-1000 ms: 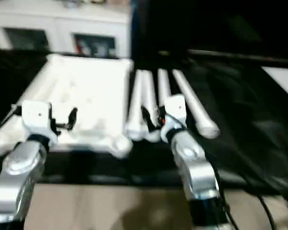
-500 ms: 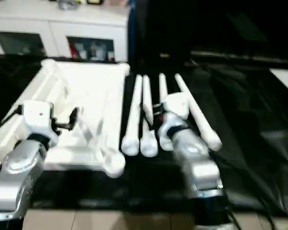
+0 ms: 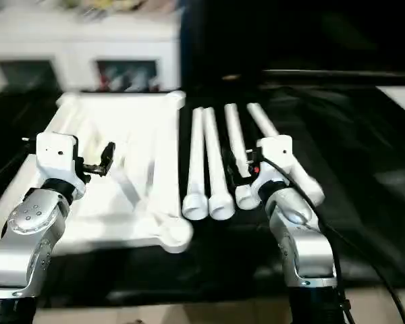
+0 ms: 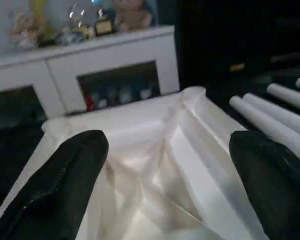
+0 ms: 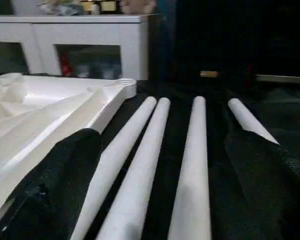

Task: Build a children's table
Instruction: Move to table

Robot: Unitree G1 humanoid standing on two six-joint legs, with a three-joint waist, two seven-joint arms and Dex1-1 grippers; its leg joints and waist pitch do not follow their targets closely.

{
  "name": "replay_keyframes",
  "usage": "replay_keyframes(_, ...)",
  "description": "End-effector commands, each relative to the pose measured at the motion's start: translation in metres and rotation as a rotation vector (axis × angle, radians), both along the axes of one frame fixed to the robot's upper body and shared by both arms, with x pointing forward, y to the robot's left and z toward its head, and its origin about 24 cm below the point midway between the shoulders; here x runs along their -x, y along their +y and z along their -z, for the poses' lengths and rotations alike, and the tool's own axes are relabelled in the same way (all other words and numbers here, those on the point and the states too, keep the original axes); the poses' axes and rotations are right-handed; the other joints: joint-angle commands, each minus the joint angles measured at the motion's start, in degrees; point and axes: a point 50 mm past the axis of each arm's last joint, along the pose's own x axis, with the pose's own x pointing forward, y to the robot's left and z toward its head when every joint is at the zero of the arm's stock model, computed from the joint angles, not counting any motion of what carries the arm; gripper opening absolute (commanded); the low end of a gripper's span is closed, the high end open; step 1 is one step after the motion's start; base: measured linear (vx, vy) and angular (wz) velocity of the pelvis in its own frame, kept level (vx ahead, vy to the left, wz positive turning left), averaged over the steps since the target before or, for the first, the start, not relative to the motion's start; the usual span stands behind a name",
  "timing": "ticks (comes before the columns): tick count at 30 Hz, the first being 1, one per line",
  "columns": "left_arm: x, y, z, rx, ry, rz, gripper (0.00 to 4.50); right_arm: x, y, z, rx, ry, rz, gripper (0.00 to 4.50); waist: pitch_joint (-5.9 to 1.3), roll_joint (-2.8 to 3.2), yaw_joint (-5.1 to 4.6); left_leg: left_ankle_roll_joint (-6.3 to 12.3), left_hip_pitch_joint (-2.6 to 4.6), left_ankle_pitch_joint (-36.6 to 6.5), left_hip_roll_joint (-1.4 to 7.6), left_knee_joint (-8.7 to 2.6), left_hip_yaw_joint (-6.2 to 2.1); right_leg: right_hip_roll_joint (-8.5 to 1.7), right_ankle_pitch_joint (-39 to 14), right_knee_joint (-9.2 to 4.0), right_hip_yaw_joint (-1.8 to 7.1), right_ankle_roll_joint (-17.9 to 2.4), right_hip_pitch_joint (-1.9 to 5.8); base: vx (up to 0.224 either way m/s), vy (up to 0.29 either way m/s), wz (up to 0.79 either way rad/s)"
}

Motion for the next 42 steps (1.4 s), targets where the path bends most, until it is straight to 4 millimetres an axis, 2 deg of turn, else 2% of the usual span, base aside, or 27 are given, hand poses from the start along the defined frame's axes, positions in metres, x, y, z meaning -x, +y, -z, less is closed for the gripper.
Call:
replay_keyframes(1,-0.001,0.005,0.0,-0.03,-0.007,-0.032,4.5,-0.001,0.009,-0.006,-0.003,-0.016,-0.036,4.37,-3.17,2.26,-2.81,12.79,2.47,-12.32,3.23,-9.81,-2.96,2.15,-16.95,0.83,-7.07,-11.19,-1.78,-0.05,0.336,0.01)
replay_keyframes(2,-0.001,0.007,0.002,-0.042,-0.015,-0.066,4.5,-0.002,0.012,-0.006,0.006,-0.017,-0.05,4.37,-3.49,2.78,-3.49,12.77,1.95,-15.63,3.83,-10.86,-3.21,1.7,-12.21,4.25,-9.24,-9.73,-1.8,-0.05,0.336,0.01)
replay_keyframes(3,-0.001,0.007,0.002,-0.043,-0.015,-0.066,4.5,-0.002,0.012,-0.006,0.006,-0.017,-0.05,4.37,-3.64,2.93,-4.04,11.14,2.15,-12.56,5.35,-10.17,-5.35,-0.43,-3.45,5.01,-10.96,-7.85,-1.2,-0.061,0.291,0.05)
replay_keyframes(5,0.002,0.002,0.007,-0.023,0.009,-0.073,4.5,-0.002,0.015,-0.007,0.01,-0.014,-0.078,4.37,-3.6,2.88,-3.86,-4.22,2.49,-4.27,9.35,-9.73,-7.66,-2.38,0.07,3.4,-11.25,-7.78,-0.39,-0.078,0.209,-0.02)
replay_keyframes(8,0.002,-0.002,0.007,-0.015,0.003,-0.076,4.5,-0.002,0.016,-0.007,0.018,-0.012,-0.087,4.37,-4.03,2.4,-4.33,-3.5,2.52,-0.26,12.69,-10.76,-9.78,-2.55,-9.29,6.13,-11.25,-3.8,-0.99,-0.086,0.112,0.02)
replay_keyframes(9,0.002,-0.003,0.007,-0.017,0.0,-0.077,4.5,-0.002,0.016,-0.007,0.019,-0.012,-0.088,4.37,-4.1,1.85,-4.05,-2.76,1.38,-5.89,12.78,-11.91,-9.28,-2.01,-11.57,7.98,-11.51,-2.49,-1.13,-0.131,0.048,0.01)
replay_keyframes(12,0.002,-0.005,0.007,-0.012,-0.009,-0.088,4.5,-0.005,0.017,-0.01,0.037,-0.026,-0.094,4.37,-4.33,2.04,-3.85,0.1,1.28,-20.08,9.69,-13.28,-9.21,-2.19,-9.3,6.9,-11.35,-5.98,-1.14,-0.134,-0.061,0.0)
replay_keyframes(15,0.002,-0.006,0.006,-0.016,-0.015,-0.091,4.5,-0.007,0.018,-0.008,0.072,-0.012,-0.101,4.37,-3.52,-1.11,-4.01,1.87,-1.16,-31.05,6.39,-14.67,-8.13,-3.79,-11.67,1.92,-9.77,-15.26,1.13,-0.159,-0.192,-0.08)
replay_keyframes(16,0.001,-0.006,0.005,-0.013,-0.018,-0.09,4.5,-0.007,0.019,-0.008,0.089,-0.018,-0.111,4.37,-2.98,-3.07,-2.54,1.57,-5.87,-25.93,-2.02,-5.28,-3.78,-9.74,-32.11,-7.31,-11.46,-24.17,2.9,-0.202,-0.265,0.23)
replay_keyframes(17,0.001,-0.007,0.004,0.064,-0.011,-0.073,4.5,-0.006,0.022,-0.008,0.104,-0.022,-0.134,4.37,-1.43,-3.21,-2.82,3.85,-3.72,-10.6,-0.32,11.7,2.53,-16.72,-46.22,-12.17,-14.27,-25.65,0.25,-0.202,-0.265,0.23)
replay_keyframes(18,0.001,-0.006,0.005,0.077,0.004,-0.082,4.5,-0.005,0.024,-0.007,0.099,-0.018,-0.146,4.37,-1.3,-2.77,-3.81,1.84,-5.84,-7.98,0.37,12.64,3.03,-16.07,-47.28,-10.18,-15.67,-20.25,2.41,-0.167,-0.202,0.15)
replay_keyframes(19,0.001,-0.005,0.006,0.08,0.015,-0.091,4.5,-0.005,0.026,-0.007,0.094,-0.015,-0.154,4.37,-1.1,-3.68,-4.16,-1.72,-5.99,-7.26,1.34,9.74,4.83,-16.29,-42.81,-9.56,-22.1,-4.91,4.3,-0.036,-0.127,-0.11)
replay_keyframes(20,0.001,-0.004,0.008,0.061,0.022,-0.095,4.5,-0.004,0.029,-0.007,0.096,-0.015,-0.173,4.37,-2.05,-3.24,-4.04,0.48,-3.54,-9.99,3.79,5.12,3.93,-18.91,-36.48,-9.25,-22.74,0.16,7.03,-0.036,-0.127,-0.11)
replay_keyframes(22,0.001,-0.004,0.009,0.056,0.022,-0.094,4.5,-0.003,0.03,-0.006,0.095,-0.015,-0.183,4.37,-3.28,-2.03,-4.07,4.75,-5.29,-7.32,6.47,1.72,1.58,-21.18,-22.75,-7.6,-20.83,1.29,11.91,-0.013,-0.068,0.23)
replay_keyframes(23,0.001,-0.003,0.008,0.044,0.019,-0.104,4.5,-0.002,0.031,-0.006,0.091,-0.012,-0.186,4.37,-3.46,-1.24,-3.89,5.32,-5.94,-4.63,7.77,3.08,0.1,-24.01,-14.5,-6.9,-19.8,2.25,11.37,-0.042,-0.054,0.36)
replay_keyframes(25,0.002,-0.002,0.007,0.03,0.008,-0.109,4.5,-0.001,0.032,-0.005,0.086,-0.009,-0.193,4.37,-3.02,-1.2,-3.87,2.09,-6.19,-3.86,7.89,5.68,0.75,-25.49,-10.78,-7.32,-21.97,3.09,10.02,-0.03,-0.025,0.17)
replay_keyframes(26,0.002,-0.002,0.007,0.024,0.005,-0.109,4.5,-0.001,0.033,-0.005,0.086,-0.008,-0.198,4.37,-2.45,-0.85,-2.45,-0.77,-4.15,-1.46,7.39,6.12,2.03,-23.54,-10.98,-8.12,-25.77,2.61,7.48,0.0,0.0,0.0)
replay_keyframes(27,0.001,-0.002,0.007,0.02,0.004,-0.114,4.5,-0.001,0.033,-0.005,0.085,-0.008,-0.199,4.37,-2.38,-0.88,-2.3,-0.17,-4.31,-0.35,7.5,5.37,2.29,-22.88,-11.32,-8.0,-26.17,1.24,7.92,-0.026,0.11,0.15)
replay_keyframes(28,0.001,-0.001,0.007,0.019,0.009,-0.12,4.5,-0.001,0.034,-0.005,0.083,-0.008,-0.203,4.37,-2.19,-0.05,-1.77,1.76,-3.84,2.56,7.98,1.97,2.21,-19.7,-14.03,-7.34,-26.43,-3.28,8.85,0.008,0.202,0.24)
replay_keyframes(29,0.001,-0.001,0.007,0.013,0.011,-0.126,4.5,0.0,0.035,-0.005,0.073,-0.007,-0.206,4.37,-2.02,1.69,-2.33,6.53,-3.56,1.02,8.02,-5.19,1.26,-11.81,-14.5,-3.15,-27.14,-5.92,9.4,0.008,0.202,0.24)
replay_keyframes(30,0.001,0.0,0.007,0.006,0.007,-0.13,4.5,0.001,0.035,-0.004,0.05,-0.001,-0.205,4.37,-2.72,2.87,-4.08,7.14,1.33,0.51,9.92,-6.53,1.26,-6.41,-13.56,1.43,-24.02,-7.33,4.24,0.063,0.24,0.3)
replay_keyframes(31,0.001,0.0,0.006,0.004,0.006,-0.13,4.5,0.001,0.036,-0.004,0.042,0.002,-0.204,4.37,-2.72,1.79,-5.1,8.39,2.26,0.47,11.51,-7.31,-0.47,-5.43,-11.19,3.32,-21.88,-7.2,2.67,0.055,0.22,0.31)
replay_keyframes(32,0.001,0.001,0.006,-0.009,-0.003,-0.135,4.5,0.001,0.036,-0.003,0.026,0.008,-0.199,4.37,-3.66,1.6,-4.55,4.29,3.41,7.58,11.79,-6.05,-0.32,-5.0,-2.53,4.52,-16.92,-7.86,-0.92,0.055,0.22,0.31)
replay_keyframes(33,0.001,0.002,0.005,-0.021,-0.009,-0.141,4.5,0.001,0.035,-0.003,0.031,0.009,-0.196,4.37,-3.76,1.76,-4.04,2.92,2.88,11.79,11.47,-5.98,-0.42,-5.03,-0.74,4.44,-15.79,-7.12,-0.84,0.021,0.164,0.17)
replay_keyframes(35,0.001,0.004,0.005,-0.047,0.006,-0.158,4.5,0.001,0.035,-0.002,0.037,0.01,-0.198,4.37,-3.37,0.49,-3.05,-6.81,1.52,12.47,7.7,-5.8,2.6,-5.76,6.65,1.61,-13.16,-8.29,-0.08,0.006,0.133,0.06)
replay_keyframes(37,0.0,0.003,0.006,-0.027,0.017,-0.143,4.5,0.002,0.035,-0.002,0.036,0.011,-0.2,4.37,-3.78,-0.3,-3.06,-7.52,0.45,7.32,6.18,-5.85,2.59,-6.9,9.69,0.47,-11.82,-9.86,2.33,-0.041,0.086,0.01)
replay_keyframes(42,0.0,-0.003,0.004,-0.013,-0.003,-0.074,4.5,0.002,0.033,-0.004,0.071,-0.007,-0.209,4.37,-2.86,-0.62,-3.07,-4.59,-0.08,-13.22,6.99,-8.37,2.98,-8.54,-4.15,-2.17,-10.33,-11.53,2.41,-0.061,0.001,-0.03)
